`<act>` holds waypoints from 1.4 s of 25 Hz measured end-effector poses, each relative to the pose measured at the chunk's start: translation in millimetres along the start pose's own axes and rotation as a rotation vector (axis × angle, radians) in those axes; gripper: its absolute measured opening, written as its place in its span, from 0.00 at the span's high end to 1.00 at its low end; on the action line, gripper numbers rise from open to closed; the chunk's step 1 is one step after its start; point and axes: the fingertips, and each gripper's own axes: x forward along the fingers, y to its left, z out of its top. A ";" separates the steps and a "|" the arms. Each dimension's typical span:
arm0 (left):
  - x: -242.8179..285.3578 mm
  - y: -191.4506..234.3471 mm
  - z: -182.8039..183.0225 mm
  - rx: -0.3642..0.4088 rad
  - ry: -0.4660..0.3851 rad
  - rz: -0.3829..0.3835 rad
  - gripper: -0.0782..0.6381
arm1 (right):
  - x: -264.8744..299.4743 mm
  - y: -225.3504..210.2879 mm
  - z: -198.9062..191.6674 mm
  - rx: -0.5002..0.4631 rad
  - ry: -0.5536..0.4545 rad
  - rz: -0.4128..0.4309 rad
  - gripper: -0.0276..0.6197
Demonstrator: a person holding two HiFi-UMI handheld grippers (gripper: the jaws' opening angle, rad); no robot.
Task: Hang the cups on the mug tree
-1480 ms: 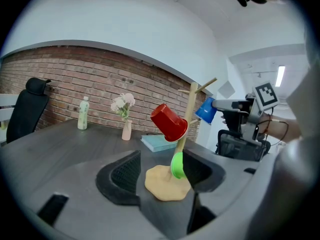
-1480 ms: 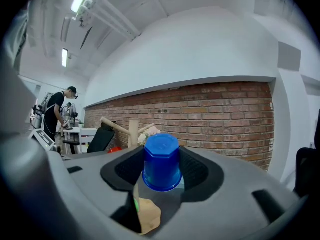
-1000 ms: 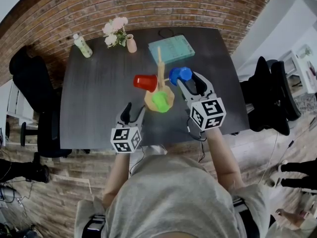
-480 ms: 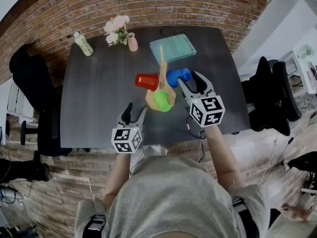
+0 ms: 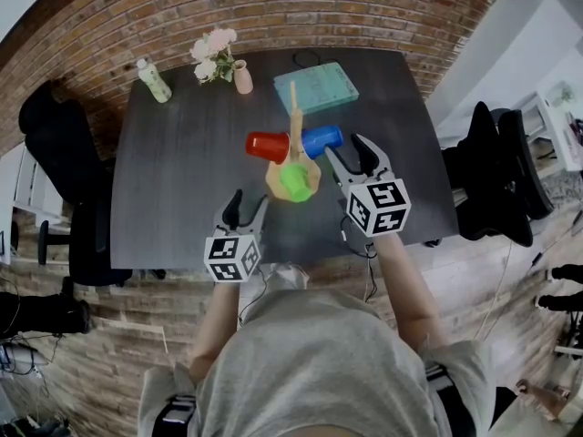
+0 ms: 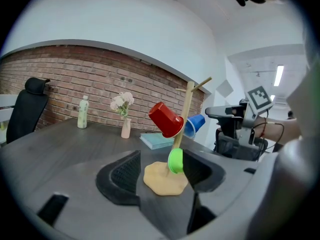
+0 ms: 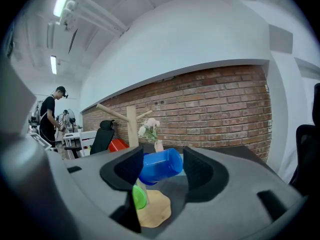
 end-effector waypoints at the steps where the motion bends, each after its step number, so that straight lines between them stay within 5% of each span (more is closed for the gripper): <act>1: -1.9 -2.1 -0.8 0.000 -0.002 0.001 0.53 | -3.9 0.7 -0.9 -0.001 -0.002 0.001 0.60; 7: -18.1 -19.9 -6.1 -0.001 -0.018 0.005 0.53 | -34.2 3.9 -10.2 -0.007 -0.013 -0.014 0.60; 13: -42.5 -45.8 -14.2 0.002 -0.047 0.004 0.54 | -76.2 11.5 -27.8 -0.003 -0.023 -0.037 0.71; 29: -113.1 -107.4 -44.7 0.037 -0.056 0.068 0.78 | -188.0 38.4 -64.5 -0.021 -0.023 -0.049 0.95; 35: -138.9 -132.0 -51.4 0.042 -0.068 0.058 0.84 | -221.4 52.1 -80.7 -0.027 -0.013 -0.030 0.95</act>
